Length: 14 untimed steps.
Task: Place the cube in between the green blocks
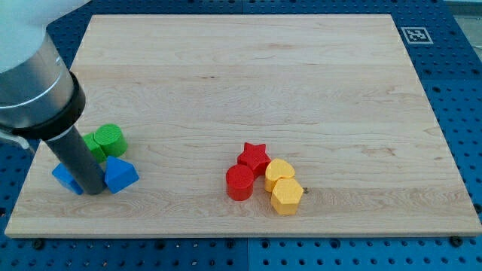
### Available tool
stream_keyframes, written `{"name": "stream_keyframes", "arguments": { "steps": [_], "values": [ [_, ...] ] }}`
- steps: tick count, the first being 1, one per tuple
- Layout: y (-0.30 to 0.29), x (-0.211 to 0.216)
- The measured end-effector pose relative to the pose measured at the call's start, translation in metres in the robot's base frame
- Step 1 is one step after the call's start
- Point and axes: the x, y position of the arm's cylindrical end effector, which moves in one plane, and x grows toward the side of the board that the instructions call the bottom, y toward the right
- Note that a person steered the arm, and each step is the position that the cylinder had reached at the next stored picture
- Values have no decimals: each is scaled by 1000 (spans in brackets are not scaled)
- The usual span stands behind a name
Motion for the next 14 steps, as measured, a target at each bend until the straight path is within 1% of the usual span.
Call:
{"name": "stream_keyframes", "arguments": {
  "steps": [1,2,3,4,6,8,9,10,11,14],
  "values": [
    [1,28],
    [-13,39],
    [-47,38],
    [-48,38],
    [-46,-12],
    [-33,-35],
    [-2,-37],
    [31,-48],
    [50,-65],
    [56,-66]
  ]
}}
